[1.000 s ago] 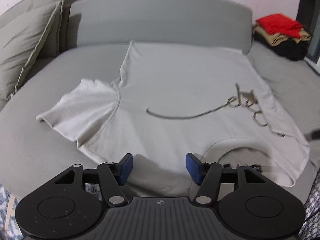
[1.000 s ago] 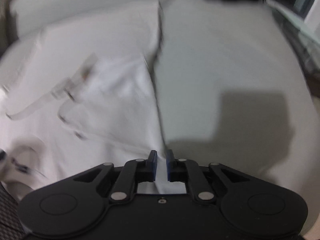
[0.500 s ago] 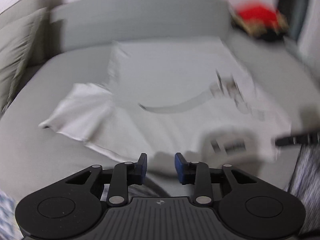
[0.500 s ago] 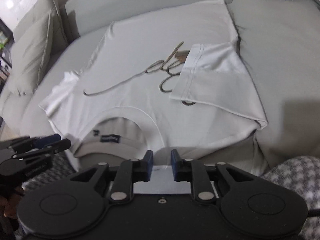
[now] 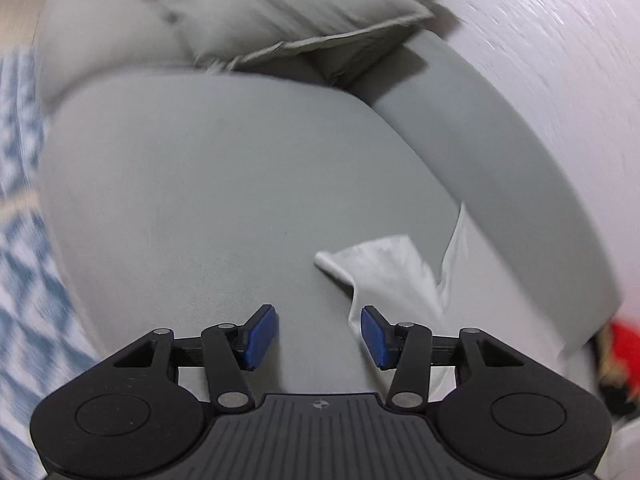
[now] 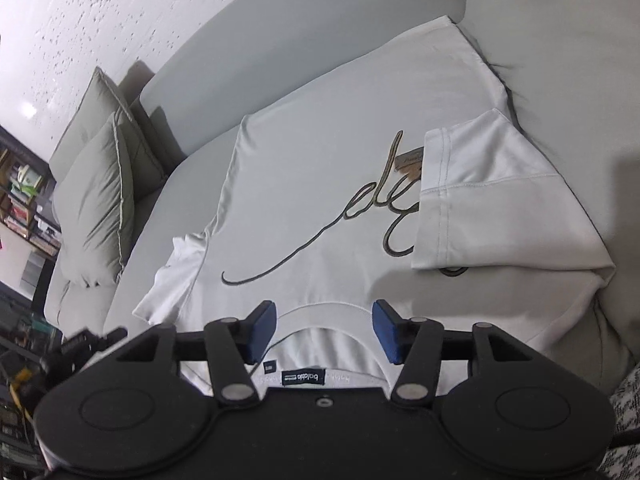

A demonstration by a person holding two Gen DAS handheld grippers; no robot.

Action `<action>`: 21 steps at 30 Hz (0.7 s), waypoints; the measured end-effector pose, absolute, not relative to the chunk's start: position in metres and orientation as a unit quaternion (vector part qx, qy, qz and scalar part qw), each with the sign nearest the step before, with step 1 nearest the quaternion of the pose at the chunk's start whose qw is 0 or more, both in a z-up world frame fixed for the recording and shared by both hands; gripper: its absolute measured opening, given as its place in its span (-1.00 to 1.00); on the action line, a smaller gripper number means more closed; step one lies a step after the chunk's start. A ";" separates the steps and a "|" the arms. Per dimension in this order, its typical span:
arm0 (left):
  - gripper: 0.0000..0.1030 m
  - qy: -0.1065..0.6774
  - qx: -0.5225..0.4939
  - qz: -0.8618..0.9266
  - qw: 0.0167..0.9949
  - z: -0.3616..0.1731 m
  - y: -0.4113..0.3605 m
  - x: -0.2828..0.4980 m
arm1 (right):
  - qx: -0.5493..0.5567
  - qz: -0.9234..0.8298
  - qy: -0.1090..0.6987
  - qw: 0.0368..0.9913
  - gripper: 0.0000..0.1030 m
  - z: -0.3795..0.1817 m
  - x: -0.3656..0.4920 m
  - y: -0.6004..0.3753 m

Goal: Fold clothes

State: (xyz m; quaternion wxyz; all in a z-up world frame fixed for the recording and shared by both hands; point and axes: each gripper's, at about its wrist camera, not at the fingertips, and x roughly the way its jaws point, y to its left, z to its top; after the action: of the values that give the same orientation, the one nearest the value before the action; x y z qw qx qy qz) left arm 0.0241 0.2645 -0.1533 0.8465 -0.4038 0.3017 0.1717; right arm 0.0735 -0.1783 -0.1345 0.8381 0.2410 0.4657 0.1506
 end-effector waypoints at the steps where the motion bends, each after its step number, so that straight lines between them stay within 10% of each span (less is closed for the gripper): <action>1: -0.10 0.298 -0.416 0.163 0.843 -0.155 0.269 0.028 | 0.243 0.148 0.467 0.837 0.06 -0.137 0.075 -0.176; 8: -0.28 0.302 -0.491 0.136 0.806 -0.173 0.286 0.063 | 0.257 0.123 0.483 0.828 0.08 -0.151 0.077 -0.178; 15: -1.00 0.304 -0.510 0.149 0.791 -0.177 0.296 0.081 | 0.265 0.112 0.487 0.824 0.10 -0.158 0.076 -0.184; 21: -1.00 0.308 -0.382 0.161 0.856 -0.142 0.272 0.095 | 0.262 0.118 0.488 0.824 0.12 -0.158 0.076 -0.185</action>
State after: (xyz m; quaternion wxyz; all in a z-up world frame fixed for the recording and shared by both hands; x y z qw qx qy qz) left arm 0.0952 0.2716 -0.1419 0.8564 -0.3819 0.3080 0.1608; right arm 0.0763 -0.1851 -0.1581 0.8241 0.2617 0.4882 0.1183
